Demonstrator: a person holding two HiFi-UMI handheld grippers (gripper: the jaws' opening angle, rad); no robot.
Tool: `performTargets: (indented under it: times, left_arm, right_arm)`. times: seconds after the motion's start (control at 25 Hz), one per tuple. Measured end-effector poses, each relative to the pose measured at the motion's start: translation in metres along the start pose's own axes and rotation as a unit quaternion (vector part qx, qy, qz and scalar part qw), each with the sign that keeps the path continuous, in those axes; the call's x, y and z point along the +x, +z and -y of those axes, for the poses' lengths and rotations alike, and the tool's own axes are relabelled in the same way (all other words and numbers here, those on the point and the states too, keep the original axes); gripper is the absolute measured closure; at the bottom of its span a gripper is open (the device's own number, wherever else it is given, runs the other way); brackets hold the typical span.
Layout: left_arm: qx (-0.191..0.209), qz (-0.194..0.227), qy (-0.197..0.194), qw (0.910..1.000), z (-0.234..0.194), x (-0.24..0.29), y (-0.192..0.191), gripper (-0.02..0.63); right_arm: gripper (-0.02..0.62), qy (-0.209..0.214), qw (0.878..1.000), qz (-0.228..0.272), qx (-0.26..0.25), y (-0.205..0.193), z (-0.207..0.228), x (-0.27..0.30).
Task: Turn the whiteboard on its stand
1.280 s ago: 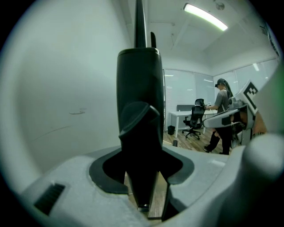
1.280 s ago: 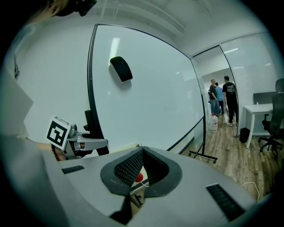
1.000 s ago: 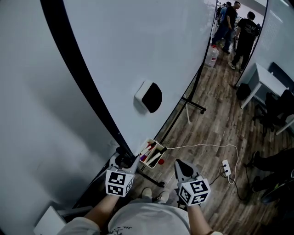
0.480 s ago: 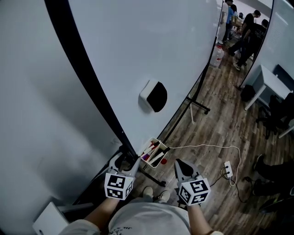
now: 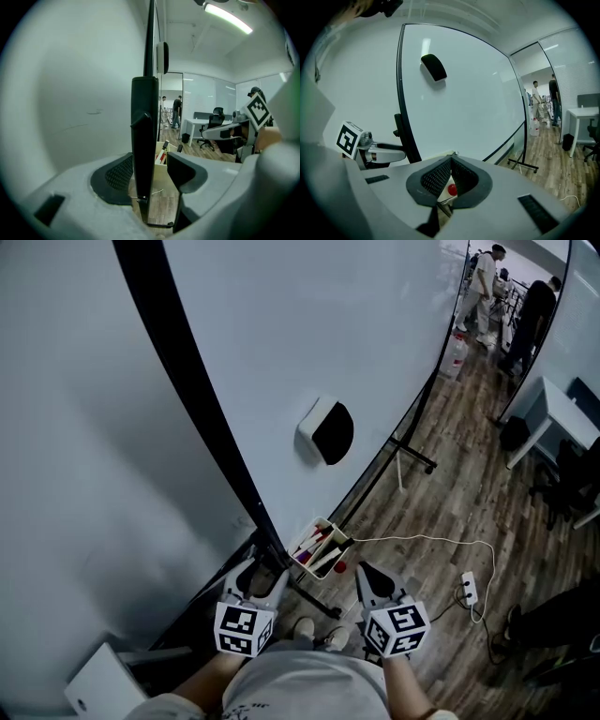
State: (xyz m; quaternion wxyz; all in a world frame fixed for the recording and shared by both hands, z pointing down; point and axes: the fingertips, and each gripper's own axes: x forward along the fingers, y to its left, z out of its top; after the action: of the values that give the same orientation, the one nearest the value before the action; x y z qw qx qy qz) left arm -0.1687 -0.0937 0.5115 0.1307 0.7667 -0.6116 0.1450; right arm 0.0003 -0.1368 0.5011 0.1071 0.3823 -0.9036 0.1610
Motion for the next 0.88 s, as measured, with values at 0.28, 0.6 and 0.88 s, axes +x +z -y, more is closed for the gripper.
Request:
performTargets:
  times: [0.28, 0.6, 0.88]
  left_arm:
    - [0.006, -0.004, -0.025, 0.9997, 0.022, -0.005, -0.003, 0.476]
    - [0.013, 0.004, -0.066, 0.9977, 0.063, 0.013, 0.002, 0.557]
    - [0.016, 0.023, -0.101, 0.9945, 0.099, 0.032, 0.025, 0.584]
  right_arm:
    - [0.589, 0.007, 1.000, 0.001, 0.000, -0.001, -0.006, -0.002]
    - [0.589, -0.013, 1.000, 0.001, 0.010, -0.008, 0.003, -0.020]
    - [0.589, -0.037, 0.999, 0.010, 0.016, -0.008, 0.013, -0.039]
